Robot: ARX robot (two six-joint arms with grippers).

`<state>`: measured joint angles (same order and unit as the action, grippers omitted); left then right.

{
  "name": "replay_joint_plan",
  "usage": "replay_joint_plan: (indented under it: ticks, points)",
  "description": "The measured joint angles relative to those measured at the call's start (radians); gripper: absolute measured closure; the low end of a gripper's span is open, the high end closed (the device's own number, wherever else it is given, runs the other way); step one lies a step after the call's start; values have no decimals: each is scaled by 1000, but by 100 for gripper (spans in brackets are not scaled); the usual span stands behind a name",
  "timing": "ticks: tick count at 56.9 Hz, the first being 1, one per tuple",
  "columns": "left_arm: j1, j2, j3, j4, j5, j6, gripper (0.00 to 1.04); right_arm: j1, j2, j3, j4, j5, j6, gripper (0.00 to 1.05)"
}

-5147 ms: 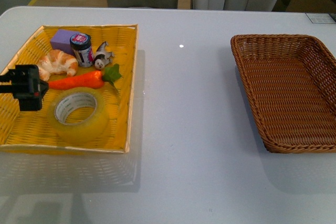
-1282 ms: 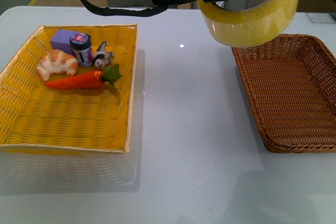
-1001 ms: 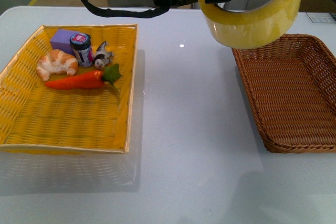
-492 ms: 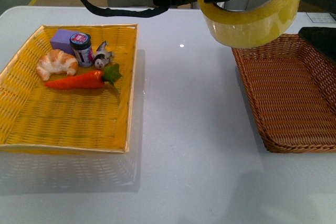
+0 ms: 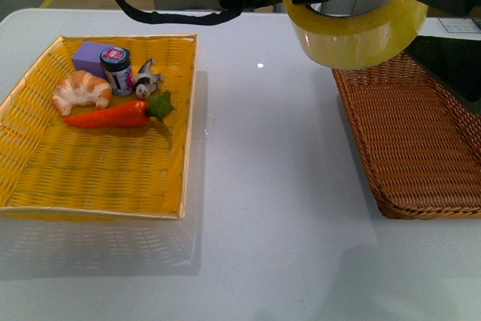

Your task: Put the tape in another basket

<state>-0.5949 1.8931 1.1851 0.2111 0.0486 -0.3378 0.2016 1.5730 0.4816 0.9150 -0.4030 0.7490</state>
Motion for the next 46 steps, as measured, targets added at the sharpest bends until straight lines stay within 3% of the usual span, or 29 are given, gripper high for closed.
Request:
replay_joint_plan:
  ticks: [14,46]
  points:
    - [0,0,0,0,1,-1,89,-3,12,5,1,21,43,54]
    - [0,0,0,0,2,-1,89,-7,12,5,2,18,61,56]
